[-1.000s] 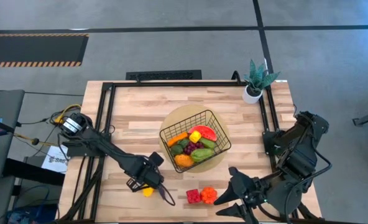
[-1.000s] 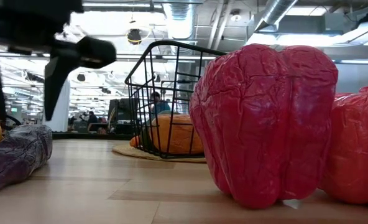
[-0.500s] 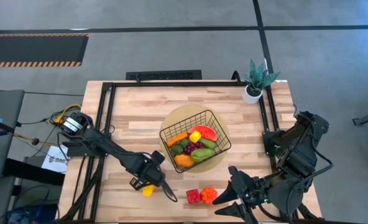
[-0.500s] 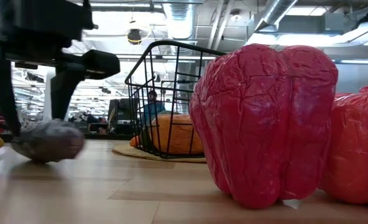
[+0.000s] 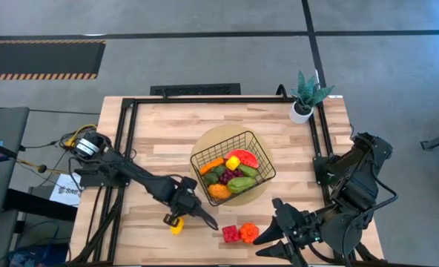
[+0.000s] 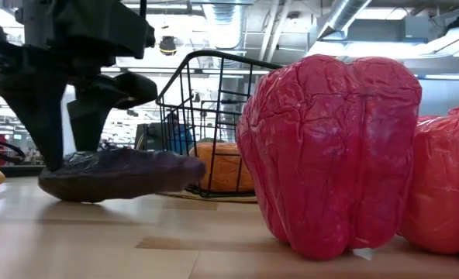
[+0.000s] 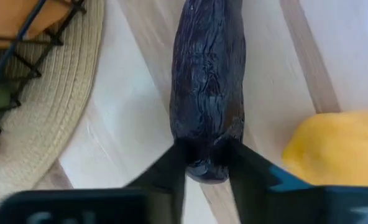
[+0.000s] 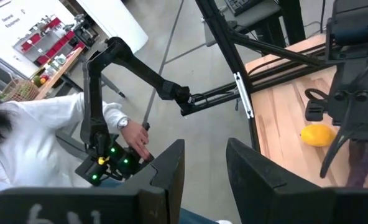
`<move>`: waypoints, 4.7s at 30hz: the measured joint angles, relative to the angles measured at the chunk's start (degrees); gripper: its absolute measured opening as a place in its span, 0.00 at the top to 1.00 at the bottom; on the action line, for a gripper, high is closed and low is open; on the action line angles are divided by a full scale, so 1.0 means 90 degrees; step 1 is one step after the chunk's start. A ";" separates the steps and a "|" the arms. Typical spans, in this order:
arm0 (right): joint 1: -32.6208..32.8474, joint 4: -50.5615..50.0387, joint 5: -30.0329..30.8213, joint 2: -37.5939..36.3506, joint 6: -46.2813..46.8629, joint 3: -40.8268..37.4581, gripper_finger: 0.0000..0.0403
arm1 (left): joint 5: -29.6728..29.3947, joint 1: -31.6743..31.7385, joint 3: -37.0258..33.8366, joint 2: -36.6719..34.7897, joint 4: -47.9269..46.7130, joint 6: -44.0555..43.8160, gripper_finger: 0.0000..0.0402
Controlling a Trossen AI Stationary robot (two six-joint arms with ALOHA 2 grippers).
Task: Build produce basket
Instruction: Put the purple eggplant into the wire basket
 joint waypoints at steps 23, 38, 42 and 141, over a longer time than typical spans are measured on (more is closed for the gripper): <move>0.0000 -0.0005 -0.0002 0.0000 0.0001 -0.0002 0.67 | 0.1125 -0.0297 0.1099 0.0042 -0.1619 -0.1108 0.99; 0.0000 -0.0019 -0.0005 0.0000 -0.0036 -0.0002 0.67 | -0.0410 -0.0231 0.4601 0.0028 -0.3627 -0.0643 0.99; -0.0024 -0.0026 -0.0005 0.0000 -0.0169 -0.0002 0.67 | -0.1255 0.0067 0.5254 0.0026 -0.3394 -0.0436 0.99; -0.0121 -0.1018 -0.0002 0.0002 -0.0177 -0.0005 0.67 | -0.0049 0.2993 0.1532 0.0025 -0.0669 -0.3271 0.99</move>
